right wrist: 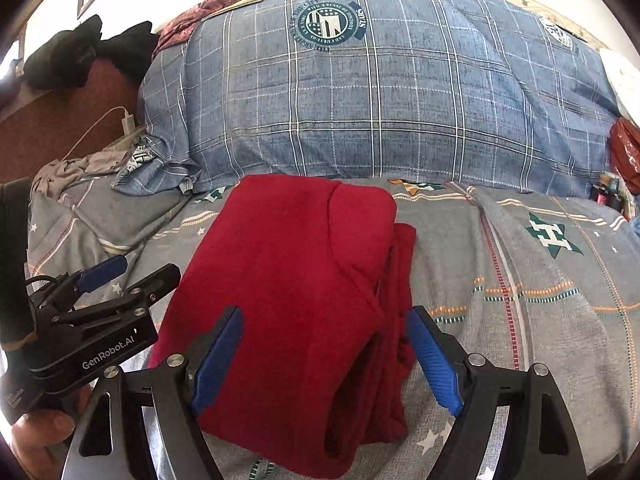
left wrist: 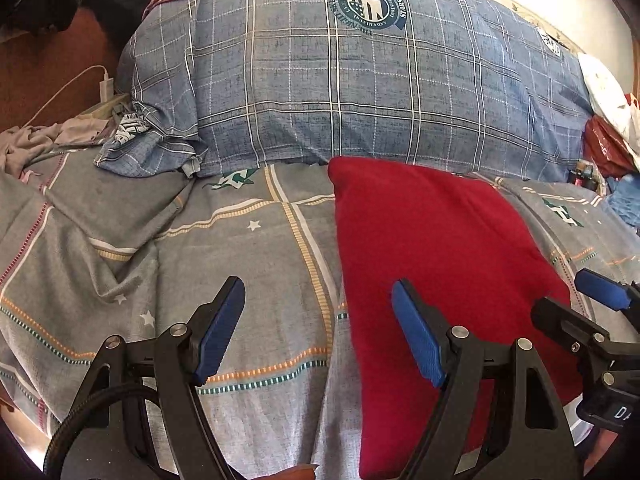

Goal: Fold small clothes

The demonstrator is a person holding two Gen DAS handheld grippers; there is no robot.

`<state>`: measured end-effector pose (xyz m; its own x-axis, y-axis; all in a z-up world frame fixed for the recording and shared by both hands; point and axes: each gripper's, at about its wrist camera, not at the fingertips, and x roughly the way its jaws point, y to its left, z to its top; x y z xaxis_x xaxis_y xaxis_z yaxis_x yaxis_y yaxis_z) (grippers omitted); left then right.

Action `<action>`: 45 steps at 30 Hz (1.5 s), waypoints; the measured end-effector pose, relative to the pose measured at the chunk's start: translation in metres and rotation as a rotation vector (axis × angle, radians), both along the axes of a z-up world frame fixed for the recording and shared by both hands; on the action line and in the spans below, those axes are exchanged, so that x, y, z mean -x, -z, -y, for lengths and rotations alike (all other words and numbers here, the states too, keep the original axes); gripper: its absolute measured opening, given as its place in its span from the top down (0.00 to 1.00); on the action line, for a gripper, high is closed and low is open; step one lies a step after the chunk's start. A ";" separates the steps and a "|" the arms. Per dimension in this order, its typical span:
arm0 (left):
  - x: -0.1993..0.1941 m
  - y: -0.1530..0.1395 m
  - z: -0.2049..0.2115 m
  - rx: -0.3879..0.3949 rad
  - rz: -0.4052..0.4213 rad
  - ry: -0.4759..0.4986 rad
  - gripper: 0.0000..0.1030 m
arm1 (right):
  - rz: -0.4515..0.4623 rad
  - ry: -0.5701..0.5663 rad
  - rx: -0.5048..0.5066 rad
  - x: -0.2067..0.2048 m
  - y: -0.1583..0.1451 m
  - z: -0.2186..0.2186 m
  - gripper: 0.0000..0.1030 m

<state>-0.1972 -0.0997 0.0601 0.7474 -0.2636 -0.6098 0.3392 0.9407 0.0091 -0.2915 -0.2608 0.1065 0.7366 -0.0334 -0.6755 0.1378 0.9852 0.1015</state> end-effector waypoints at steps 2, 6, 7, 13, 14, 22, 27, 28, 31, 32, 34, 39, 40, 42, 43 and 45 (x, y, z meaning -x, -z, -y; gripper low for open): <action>0.000 -0.001 0.000 0.003 0.002 0.002 0.25 | 0.000 -0.002 -0.003 0.000 0.000 0.002 0.22; 0.001 -0.001 0.000 0.003 0.006 0.005 0.25 | 0.003 -0.006 -0.003 -0.001 -0.001 0.001 0.22; 0.002 -0.001 0.001 0.001 0.007 0.006 0.25 | 0.002 -0.004 -0.002 0.000 -0.001 -0.001 0.22; 0.002 -0.001 0.002 -0.006 0.012 0.006 0.25 | -0.008 -0.007 -0.005 0.000 0.002 -0.006 0.22; 0.002 -0.001 0.002 -0.005 0.013 0.006 0.25 | -0.005 -0.007 -0.005 0.000 0.001 -0.006 0.22; 0.002 -0.001 0.001 0.003 0.013 0.001 0.25 | -0.007 -0.001 -0.011 0.001 0.000 -0.007 0.22; 0.003 0.000 0.003 -0.004 0.013 0.000 0.25 | -0.008 -0.009 -0.005 0.000 -0.001 -0.008 0.22; 0.003 0.000 0.003 -0.005 0.014 0.000 0.25 | -0.007 -0.008 -0.005 0.000 -0.001 -0.009 0.22; 0.003 0.000 0.003 -0.006 0.014 -0.002 0.25 | -0.009 -0.010 -0.009 -0.001 0.000 -0.009 0.22; 0.002 0.001 0.003 -0.007 0.013 -0.002 0.25 | -0.010 -0.011 -0.009 -0.001 0.000 -0.009 0.22; 0.002 0.001 0.003 -0.008 0.013 -0.004 0.25 | -0.013 -0.009 -0.008 -0.001 0.000 -0.011 0.22; 0.002 0.001 0.003 -0.010 0.013 -0.005 0.25 | -0.016 -0.008 -0.011 -0.002 0.001 -0.013 0.22; 0.002 0.001 0.003 -0.010 0.014 -0.005 0.25 | -0.018 -0.010 -0.012 -0.002 0.002 -0.013 0.22; 0.002 0.002 0.003 -0.011 0.013 -0.006 0.25 | -0.022 -0.011 -0.014 -0.002 0.003 -0.015 0.22; 0.002 0.002 0.003 -0.011 0.014 -0.006 0.25 | -0.024 -0.013 -0.015 -0.002 0.004 -0.015 0.22; 0.002 0.002 0.003 -0.011 0.015 -0.007 0.25 | -0.025 -0.015 -0.013 -0.002 0.004 -0.016 0.22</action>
<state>-0.1987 -0.1024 0.0583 0.7582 -0.2517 -0.6015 0.3326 0.9427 0.0247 -0.2893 -0.2444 0.1023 0.7198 -0.0134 -0.6941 0.1258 0.9858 0.1114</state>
